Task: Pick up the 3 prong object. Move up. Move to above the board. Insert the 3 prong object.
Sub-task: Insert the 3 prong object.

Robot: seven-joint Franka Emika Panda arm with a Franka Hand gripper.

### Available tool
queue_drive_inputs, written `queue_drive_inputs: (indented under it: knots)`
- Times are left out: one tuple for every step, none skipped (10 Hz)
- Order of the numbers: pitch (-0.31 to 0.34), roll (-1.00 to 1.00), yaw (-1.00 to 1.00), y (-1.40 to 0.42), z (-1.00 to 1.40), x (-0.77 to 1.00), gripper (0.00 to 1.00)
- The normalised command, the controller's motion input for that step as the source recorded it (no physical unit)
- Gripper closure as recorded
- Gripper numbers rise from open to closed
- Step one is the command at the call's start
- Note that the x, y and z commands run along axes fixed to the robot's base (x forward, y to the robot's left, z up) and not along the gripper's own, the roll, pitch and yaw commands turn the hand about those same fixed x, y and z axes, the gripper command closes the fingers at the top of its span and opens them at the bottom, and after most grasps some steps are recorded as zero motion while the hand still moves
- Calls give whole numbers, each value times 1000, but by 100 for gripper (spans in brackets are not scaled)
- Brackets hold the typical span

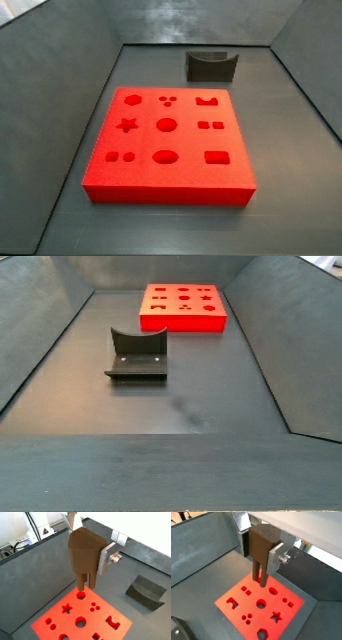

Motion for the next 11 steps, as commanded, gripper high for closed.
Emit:
queue_drive_inputs:
  knots:
    - [-43,0,-111,54,-211,0,100]
    - [-31,0,-134,137,-277,0,100]
    - [-34,0,-151,209,-280,0,100]
    - [-34,0,-166,254,-283,0,100]
    - [-39,0,-163,269,-274,0,100]
    - [-39,0,-160,271,-246,-14,100]
    - [-43,-7,-166,277,-237,-49,100]
    - [-46,-6,-163,271,-246,-63,100]
    - [-50,-4,-163,263,-257,-69,100]
    - [0,-24,-49,46,0,0,100]
    - [0,0,0,0,0,29,100]
